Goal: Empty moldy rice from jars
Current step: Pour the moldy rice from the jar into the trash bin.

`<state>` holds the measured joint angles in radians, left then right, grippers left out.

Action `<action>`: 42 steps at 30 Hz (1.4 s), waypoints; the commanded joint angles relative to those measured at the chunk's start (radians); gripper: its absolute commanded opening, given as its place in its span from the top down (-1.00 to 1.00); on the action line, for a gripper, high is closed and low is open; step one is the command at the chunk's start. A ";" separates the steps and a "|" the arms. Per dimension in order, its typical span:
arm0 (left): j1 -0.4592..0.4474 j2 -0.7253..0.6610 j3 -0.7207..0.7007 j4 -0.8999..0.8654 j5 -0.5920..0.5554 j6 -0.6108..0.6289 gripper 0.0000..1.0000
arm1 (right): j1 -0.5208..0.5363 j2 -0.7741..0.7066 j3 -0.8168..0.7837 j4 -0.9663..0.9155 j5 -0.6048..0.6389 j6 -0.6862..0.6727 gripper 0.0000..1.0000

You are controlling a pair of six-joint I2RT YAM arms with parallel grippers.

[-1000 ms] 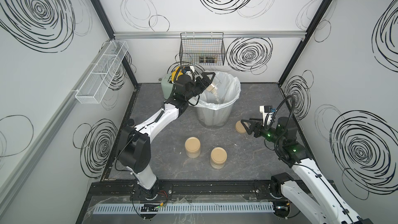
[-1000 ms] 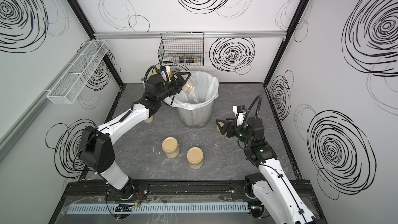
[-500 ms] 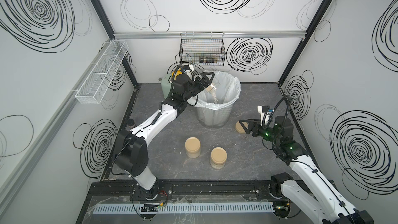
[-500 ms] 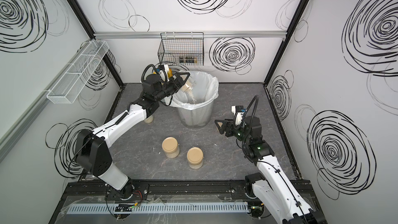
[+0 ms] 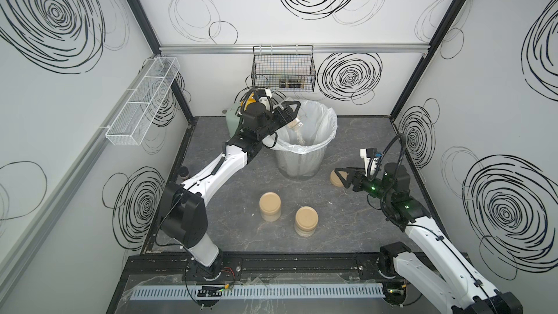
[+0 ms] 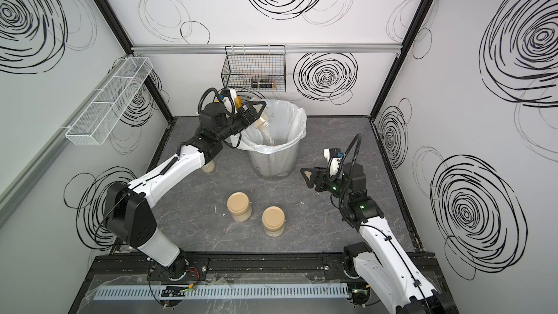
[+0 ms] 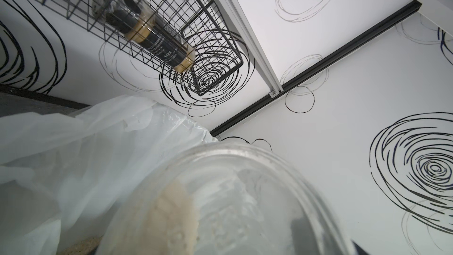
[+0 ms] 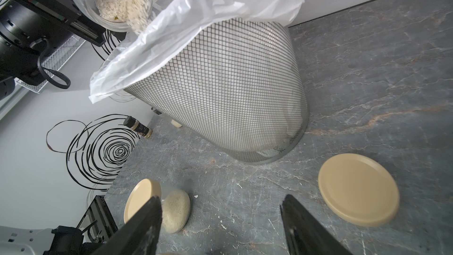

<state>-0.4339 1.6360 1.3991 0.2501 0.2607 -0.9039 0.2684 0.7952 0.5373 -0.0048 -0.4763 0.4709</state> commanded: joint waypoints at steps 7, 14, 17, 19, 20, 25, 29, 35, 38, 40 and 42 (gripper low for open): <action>-0.012 -0.044 0.074 0.079 -0.029 0.060 -0.66 | 0.009 0.007 0.003 0.029 -0.012 0.000 -0.57; -0.025 -0.036 0.117 0.045 -0.045 0.118 -0.65 | 0.011 0.020 0.004 0.031 -0.004 0.003 -0.57; -0.026 -0.026 0.131 0.040 -0.045 0.125 -0.66 | 0.013 0.025 0.000 0.043 -0.002 0.005 -0.57; -0.028 -0.022 0.136 0.039 -0.042 0.130 -0.66 | 0.014 0.028 0.005 0.038 -0.002 0.003 -0.57; -0.030 -0.022 0.141 0.031 -0.048 0.136 -0.66 | 0.012 0.030 0.011 0.032 -0.003 0.003 -0.57; -0.037 -0.028 0.142 0.032 -0.078 0.182 -0.66 | 0.017 0.027 0.015 0.014 0.005 -0.014 -0.57; -0.042 -0.026 0.146 0.025 -0.073 0.195 -0.65 | 0.018 0.026 0.010 0.011 -0.009 -0.012 -0.57; -0.056 -0.030 0.138 0.027 -0.098 0.223 -0.65 | 0.022 0.018 -0.001 0.014 -0.004 -0.001 -0.57; -0.070 -0.021 0.155 0.015 -0.108 0.268 -0.65 | 0.021 0.018 0.007 -0.002 -0.009 -0.016 -0.58; -0.077 -0.011 0.165 0.003 -0.119 0.295 -0.66 | 0.021 0.018 0.008 -0.013 -0.007 -0.029 -0.58; -0.083 -0.003 0.176 -0.011 -0.131 0.320 -0.66 | 0.021 0.015 0.015 -0.030 -0.007 -0.038 -0.58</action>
<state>-0.5056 1.6398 1.5063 0.1581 0.1593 -0.6506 0.2852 0.8246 0.5377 -0.0025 -0.4793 0.4587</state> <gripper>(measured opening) 0.894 0.788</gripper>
